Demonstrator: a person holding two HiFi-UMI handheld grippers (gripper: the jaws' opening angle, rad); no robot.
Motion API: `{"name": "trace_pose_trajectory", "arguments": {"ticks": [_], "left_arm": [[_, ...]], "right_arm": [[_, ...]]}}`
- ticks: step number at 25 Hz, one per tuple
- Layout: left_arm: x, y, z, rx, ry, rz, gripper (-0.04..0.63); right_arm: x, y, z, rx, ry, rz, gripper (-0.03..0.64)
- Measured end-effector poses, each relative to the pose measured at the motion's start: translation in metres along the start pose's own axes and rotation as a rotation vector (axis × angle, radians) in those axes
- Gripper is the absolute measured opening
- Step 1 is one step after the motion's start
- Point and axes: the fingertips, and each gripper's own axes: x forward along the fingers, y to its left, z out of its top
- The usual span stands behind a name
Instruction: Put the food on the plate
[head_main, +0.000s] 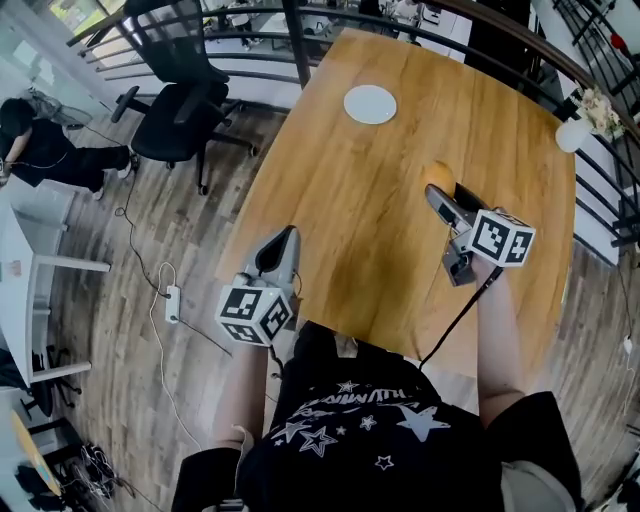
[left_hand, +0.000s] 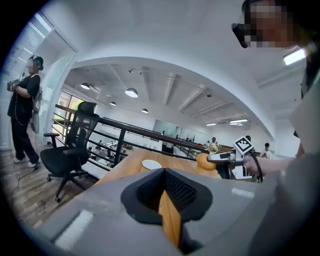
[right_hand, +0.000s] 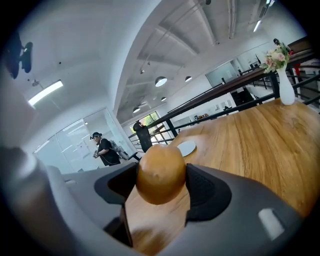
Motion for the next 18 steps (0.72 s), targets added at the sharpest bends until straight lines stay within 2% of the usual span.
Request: {"name": "trace_pose_trajectory", "arguments": {"ticks": [6,18], "left_arm": [[0.03,0.027,0.025,0.024,0.013,-0.081,0.002],[0.098,0.06,0.069,0.063,-0.004,-0.174,0.002]], "right_arm": [[0.02,-0.001,0.014,-0.007,-0.007,-0.089,0.314],[0.092,-0.017,0.054,-0.029,-0.021,-0.154,0.314]]}}
